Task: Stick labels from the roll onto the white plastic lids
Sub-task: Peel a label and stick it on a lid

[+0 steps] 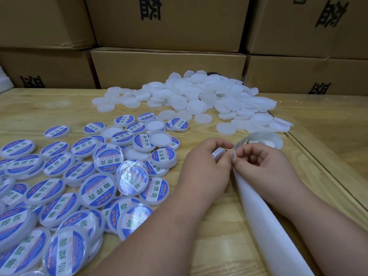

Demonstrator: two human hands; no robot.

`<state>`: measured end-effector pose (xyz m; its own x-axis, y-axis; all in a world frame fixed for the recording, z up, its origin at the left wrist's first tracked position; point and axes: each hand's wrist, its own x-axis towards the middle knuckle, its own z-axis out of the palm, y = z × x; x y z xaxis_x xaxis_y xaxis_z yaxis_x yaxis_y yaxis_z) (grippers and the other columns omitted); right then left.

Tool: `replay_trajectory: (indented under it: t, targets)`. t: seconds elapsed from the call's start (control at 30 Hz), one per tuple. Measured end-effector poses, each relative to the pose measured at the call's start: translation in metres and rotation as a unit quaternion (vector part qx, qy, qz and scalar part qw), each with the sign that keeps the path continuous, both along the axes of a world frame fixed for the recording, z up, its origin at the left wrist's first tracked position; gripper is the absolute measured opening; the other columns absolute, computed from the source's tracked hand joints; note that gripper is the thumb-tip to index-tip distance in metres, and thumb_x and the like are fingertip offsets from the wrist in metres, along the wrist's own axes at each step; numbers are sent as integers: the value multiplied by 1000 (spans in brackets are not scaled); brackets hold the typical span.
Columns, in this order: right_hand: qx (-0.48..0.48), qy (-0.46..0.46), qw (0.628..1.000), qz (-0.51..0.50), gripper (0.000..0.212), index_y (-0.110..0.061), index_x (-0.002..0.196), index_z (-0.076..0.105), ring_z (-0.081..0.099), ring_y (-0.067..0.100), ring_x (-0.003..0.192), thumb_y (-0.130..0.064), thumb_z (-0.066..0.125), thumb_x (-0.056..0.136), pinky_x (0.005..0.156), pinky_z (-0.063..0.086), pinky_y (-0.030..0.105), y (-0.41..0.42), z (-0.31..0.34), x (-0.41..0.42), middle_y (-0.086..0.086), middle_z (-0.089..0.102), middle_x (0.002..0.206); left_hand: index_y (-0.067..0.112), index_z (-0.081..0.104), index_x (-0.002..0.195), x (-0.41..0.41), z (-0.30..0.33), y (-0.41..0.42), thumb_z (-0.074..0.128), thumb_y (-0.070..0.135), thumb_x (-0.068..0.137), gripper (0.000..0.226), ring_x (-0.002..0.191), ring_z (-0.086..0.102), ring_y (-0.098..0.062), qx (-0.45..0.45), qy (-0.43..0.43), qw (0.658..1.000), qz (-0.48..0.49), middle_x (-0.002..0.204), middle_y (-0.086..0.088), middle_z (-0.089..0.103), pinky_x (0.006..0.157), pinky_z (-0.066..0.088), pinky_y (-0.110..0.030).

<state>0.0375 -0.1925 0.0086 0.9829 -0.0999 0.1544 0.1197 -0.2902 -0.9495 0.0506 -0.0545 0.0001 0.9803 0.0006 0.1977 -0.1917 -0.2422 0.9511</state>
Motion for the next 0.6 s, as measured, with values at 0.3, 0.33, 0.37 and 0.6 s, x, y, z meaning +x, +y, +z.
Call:
replay_trajectory:
  t: [0.3,0.33,0.37,0.6]
  targets:
    - [-24,16,999,22,16,-12,71,68,49,5,54,-13,72,86,50,40,12,0,2,-2,-4,60,60,37,68,89,2,0,0,66,25,92,13,71,63,5,-7,5,1000,5,86,31,66,55,45,-9]
    - [-10,30,999,28,17,-10,72,68,50,7,54,-11,72,88,50,41,14,-1,3,-2,-1,61,60,37,68,89,1,1,0,65,25,92,14,71,64,4,-5,6,1000,3,86,31,66,55,46,-10]
    - [10,43,998,33,18,-10,72,68,51,9,55,-11,71,89,50,42,16,-2,3,-2,2,62,62,38,68,89,1,1,0,65,24,92,14,71,64,4,-3,7,1000,2,85,30,67,55,46,-10]
    - [91,73,993,33,12,-11,79,74,55,19,67,-16,72,90,60,45,28,-5,5,-2,12,66,74,36,68,92,-2,3,0,62,21,91,16,63,62,4,-24,18,1000,-6,83,24,71,52,44,-11]
